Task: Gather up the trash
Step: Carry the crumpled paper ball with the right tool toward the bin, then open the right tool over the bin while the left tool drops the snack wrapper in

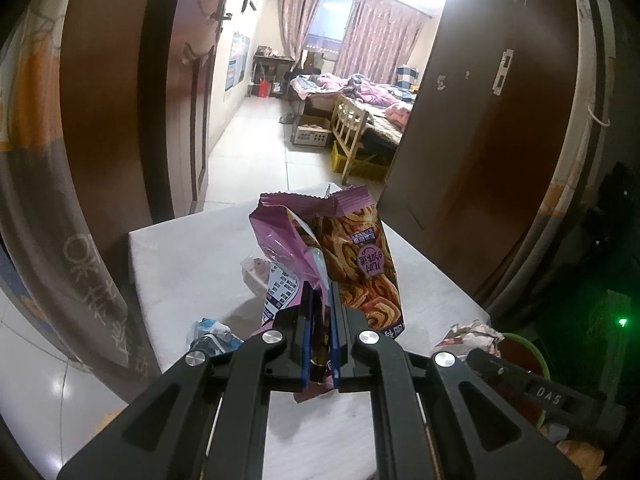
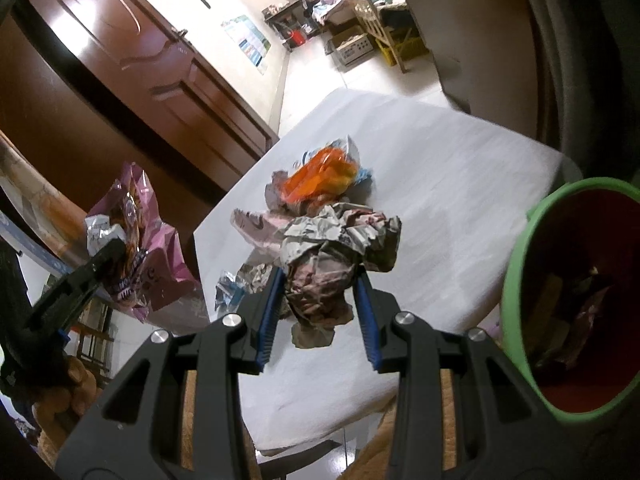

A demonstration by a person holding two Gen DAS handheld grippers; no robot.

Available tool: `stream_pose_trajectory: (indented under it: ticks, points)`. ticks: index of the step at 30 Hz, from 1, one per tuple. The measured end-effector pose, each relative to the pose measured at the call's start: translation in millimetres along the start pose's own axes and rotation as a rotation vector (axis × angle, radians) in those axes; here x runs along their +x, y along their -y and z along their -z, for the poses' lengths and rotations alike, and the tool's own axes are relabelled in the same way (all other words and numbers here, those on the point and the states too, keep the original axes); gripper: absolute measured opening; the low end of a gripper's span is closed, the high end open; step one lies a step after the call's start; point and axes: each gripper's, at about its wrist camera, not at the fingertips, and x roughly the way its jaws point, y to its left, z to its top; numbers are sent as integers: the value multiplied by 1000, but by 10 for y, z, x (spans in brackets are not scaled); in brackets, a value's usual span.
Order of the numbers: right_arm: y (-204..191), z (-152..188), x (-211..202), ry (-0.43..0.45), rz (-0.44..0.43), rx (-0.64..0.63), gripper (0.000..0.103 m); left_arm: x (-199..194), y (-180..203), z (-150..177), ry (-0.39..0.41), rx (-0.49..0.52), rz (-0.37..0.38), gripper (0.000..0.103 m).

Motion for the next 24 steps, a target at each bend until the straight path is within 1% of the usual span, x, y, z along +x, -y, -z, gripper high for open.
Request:
stream_pose_trajectory:
  ticks: [6,13,15,18,22,24]
  points:
    - [135,-92,-207,43,-17,42,35,-18,126,-7,-1,25,10,4]
    - [208,-222,-522,104,-77,54,35,-96,335,-41,11,65,24,4]
    - [257,-258,-583,119,-93,64,35,-116,401,-42,13,79,29,4]
    - [395,-271,-686,141,-93,88,35,-142,524,-32,10,101,40,4]
    - [609,-272,-812,159,-81,127,35,-149,694,-5,-2,108,78,4]
    - [714,-256,-898,165,-69,146,35,-124,815,44,-20,110,118,4]
